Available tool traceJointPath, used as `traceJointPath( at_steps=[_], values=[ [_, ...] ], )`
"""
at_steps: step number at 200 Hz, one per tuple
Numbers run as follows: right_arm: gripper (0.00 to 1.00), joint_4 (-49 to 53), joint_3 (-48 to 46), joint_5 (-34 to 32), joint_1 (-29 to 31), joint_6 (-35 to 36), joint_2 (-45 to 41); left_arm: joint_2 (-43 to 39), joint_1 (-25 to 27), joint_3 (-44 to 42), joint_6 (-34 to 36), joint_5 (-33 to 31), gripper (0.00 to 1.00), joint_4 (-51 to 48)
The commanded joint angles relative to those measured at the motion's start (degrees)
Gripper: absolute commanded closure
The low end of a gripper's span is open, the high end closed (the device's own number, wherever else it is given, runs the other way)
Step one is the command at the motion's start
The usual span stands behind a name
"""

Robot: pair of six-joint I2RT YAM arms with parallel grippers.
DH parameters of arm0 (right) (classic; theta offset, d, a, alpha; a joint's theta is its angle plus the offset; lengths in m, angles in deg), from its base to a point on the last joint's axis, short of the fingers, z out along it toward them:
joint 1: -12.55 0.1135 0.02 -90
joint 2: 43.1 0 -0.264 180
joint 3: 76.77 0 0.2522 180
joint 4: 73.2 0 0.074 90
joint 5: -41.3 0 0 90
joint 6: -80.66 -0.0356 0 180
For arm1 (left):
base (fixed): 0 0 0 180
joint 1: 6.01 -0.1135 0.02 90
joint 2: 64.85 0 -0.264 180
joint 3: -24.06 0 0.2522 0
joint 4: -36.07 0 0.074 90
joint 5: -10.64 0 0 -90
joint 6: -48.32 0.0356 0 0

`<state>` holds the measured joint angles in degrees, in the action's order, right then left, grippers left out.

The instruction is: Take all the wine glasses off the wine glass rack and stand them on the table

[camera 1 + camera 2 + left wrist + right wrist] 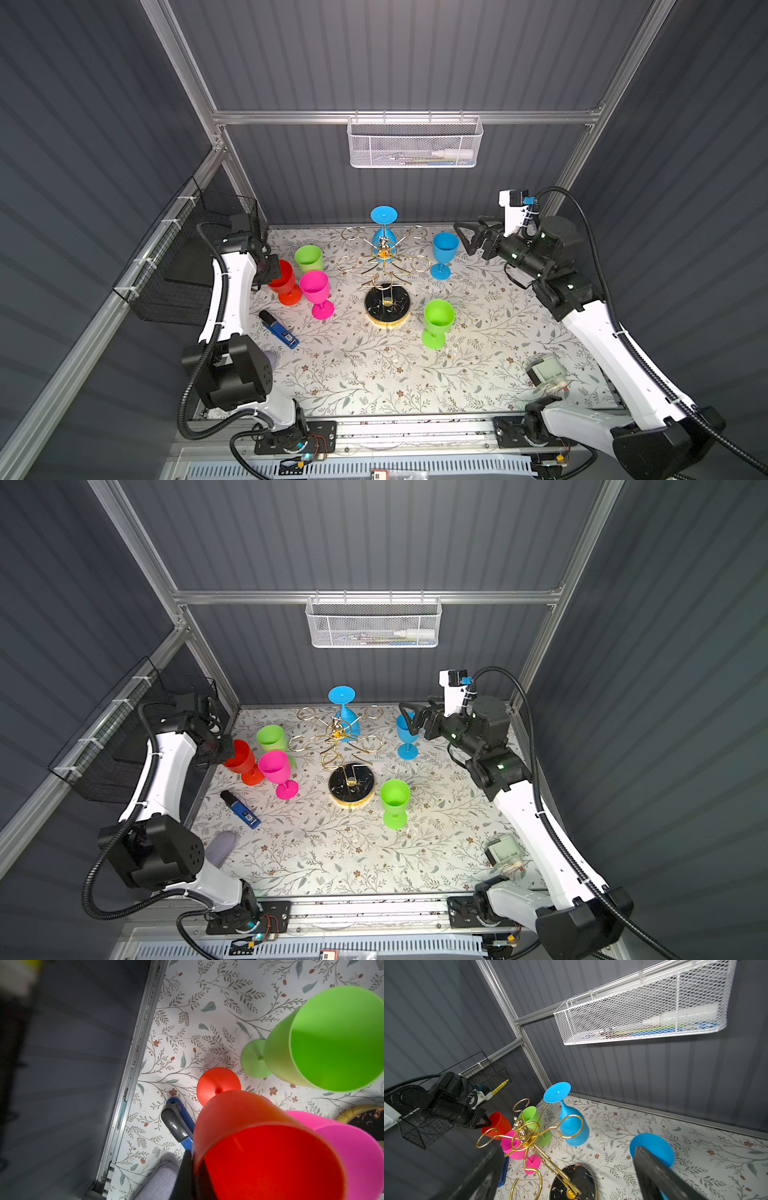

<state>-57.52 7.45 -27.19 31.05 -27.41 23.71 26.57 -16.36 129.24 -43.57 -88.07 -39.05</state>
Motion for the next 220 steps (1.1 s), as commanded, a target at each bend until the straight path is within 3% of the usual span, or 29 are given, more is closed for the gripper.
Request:
traceJointPath(
  at_steps=[1,61,142,170,196,220],
  values=[
    [0.01,-0.3,-0.4,1.4,-0.5,-1.0,0.2,-0.3,-0.4,-1.4,0.0,1.2,1.00,0.6],
    [0.01,-0.8,-0.2,2.6,-1.2,-2.1,1.1,1.2,-0.4,-4.5,-0.8,4.6,1.00,2.9],
    [0.01,-0.7,-0.3,2.8,-1.6,-2.3,1.5,4.5,-0.4,-6.1,-0.3,4.1,1.00,2.9],
    [0.01,-0.8,-0.2,2.9,-1.7,-2.6,1.8,5.0,-0.4,-6.3,0.0,3.7,0.91,2.8],
    [0.01,-0.7,-0.1,3.1,-2.0,-2.7,2.0,4.5,-0.4,-6.1,0.0,3.6,0.75,2.7],
    [0.01,-0.7,0.3,3.2,-2.1,-2.8,2.2,3.5,-0.4,-5.4,0.1,3.6,0.67,2.4]
  ],
)
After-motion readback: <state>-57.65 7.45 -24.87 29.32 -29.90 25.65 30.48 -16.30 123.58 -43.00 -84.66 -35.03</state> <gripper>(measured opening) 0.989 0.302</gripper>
